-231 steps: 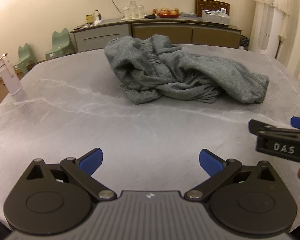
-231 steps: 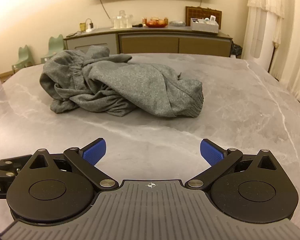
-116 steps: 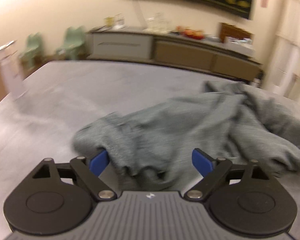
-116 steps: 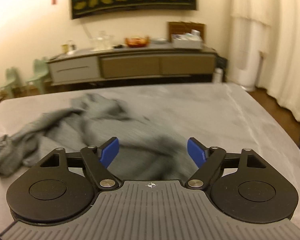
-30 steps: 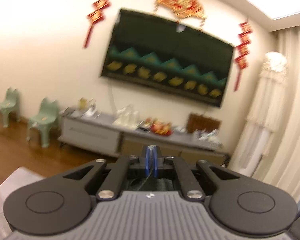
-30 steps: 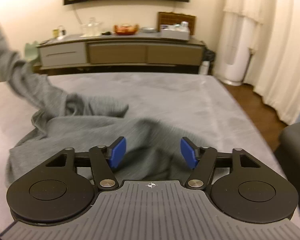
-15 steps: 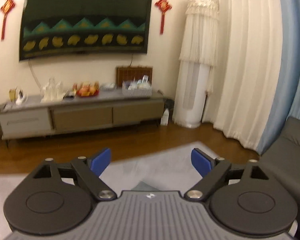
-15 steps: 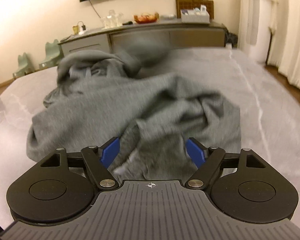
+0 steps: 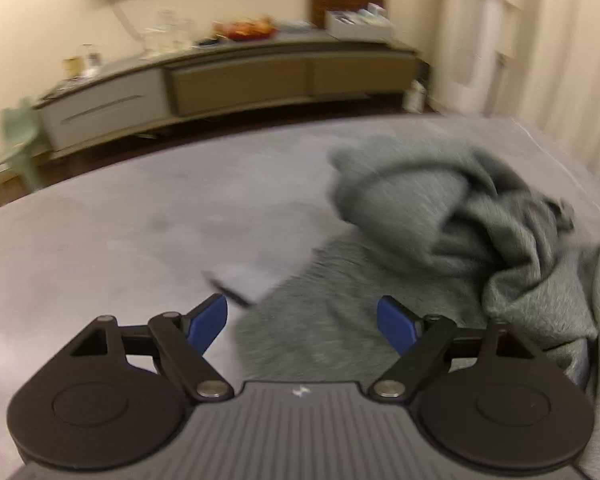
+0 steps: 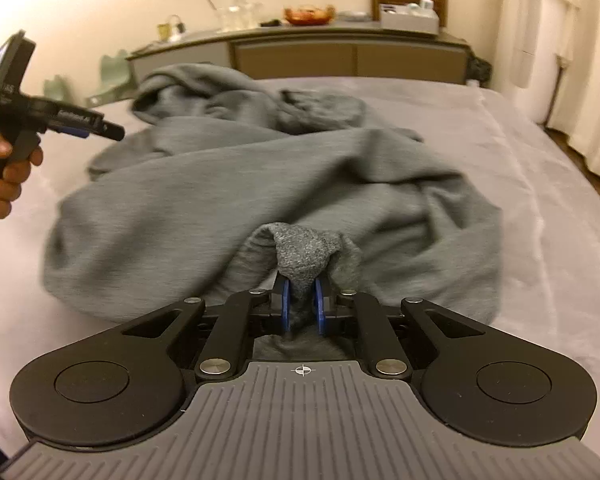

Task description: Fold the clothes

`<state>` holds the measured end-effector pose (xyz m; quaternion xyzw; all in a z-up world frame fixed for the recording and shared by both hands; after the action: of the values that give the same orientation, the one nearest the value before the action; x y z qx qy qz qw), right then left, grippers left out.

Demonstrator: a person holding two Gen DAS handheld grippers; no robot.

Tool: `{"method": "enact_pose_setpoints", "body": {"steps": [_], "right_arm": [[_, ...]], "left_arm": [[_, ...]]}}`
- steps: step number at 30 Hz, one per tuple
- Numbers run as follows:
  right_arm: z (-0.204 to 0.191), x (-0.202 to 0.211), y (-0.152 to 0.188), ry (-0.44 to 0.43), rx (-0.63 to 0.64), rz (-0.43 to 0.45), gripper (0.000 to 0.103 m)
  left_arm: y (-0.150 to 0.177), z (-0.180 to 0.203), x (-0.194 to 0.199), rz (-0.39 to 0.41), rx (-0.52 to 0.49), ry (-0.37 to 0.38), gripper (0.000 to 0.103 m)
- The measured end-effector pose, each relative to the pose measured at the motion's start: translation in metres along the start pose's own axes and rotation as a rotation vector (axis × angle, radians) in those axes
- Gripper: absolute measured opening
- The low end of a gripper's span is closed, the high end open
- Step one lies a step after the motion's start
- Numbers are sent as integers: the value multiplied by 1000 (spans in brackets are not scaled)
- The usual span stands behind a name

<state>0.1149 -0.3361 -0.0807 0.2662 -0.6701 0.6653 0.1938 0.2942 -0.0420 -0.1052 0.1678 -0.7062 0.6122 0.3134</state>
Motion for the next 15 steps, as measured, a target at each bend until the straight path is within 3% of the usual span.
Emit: {"method": "enact_pose_setpoints", "body": {"steps": [1,2,3,4,5,6,7,8,9,11,12,14,15], "right_arm": [[17,1,-2,72,-12,11,11],[35,4,-3,150,-22,25,11],[58,5,-5,248,-40,34,11],[74,7,-7,308,-59,36,11],[84,8,-9,339,-73,35,13],[90,10,-13,348,-81,39,16],[89,14,-20,345,-81,54,30],[87,18,-28,340,-81,70,36],[86,21,-36,336,-81,87,42],[65,30,-64,302,-30,156,65],[54,34,-79,284,-4,192,69],[25,29,-108,214,62,235,83],[7,15,-123,152,102,234,86]], "left_arm": [[2,3,-6,-3,-15,14,79],[5,6,-12,-5,-29,29,56],[6,8,-17,-7,-33,50,23],[7,5,-14,-5,-4,88,9],[8,4,-8,1,21,104,1],[7,0,-1,17,36,89,1],[6,-10,9,43,60,65,0],[5,-24,24,72,107,23,0],[7,-45,44,99,175,-38,0],[26,-95,96,164,343,-146,0],[37,-115,117,179,393,-178,0],[58,-140,137,151,428,-179,1],[61,-140,136,134,411,-139,2]]}}
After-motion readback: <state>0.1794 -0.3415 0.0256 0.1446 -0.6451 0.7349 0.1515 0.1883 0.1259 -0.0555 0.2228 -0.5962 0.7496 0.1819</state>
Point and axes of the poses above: each gripper's, at about its wrist camera, not at the fingertips, and x roughly against the way its jaws point, z to its right, y to its underside, the point moved 7 cm from there along -x, roughly the way its jaws point, and after that the axes turned 6 degrees about z, right-handed, at the moved point
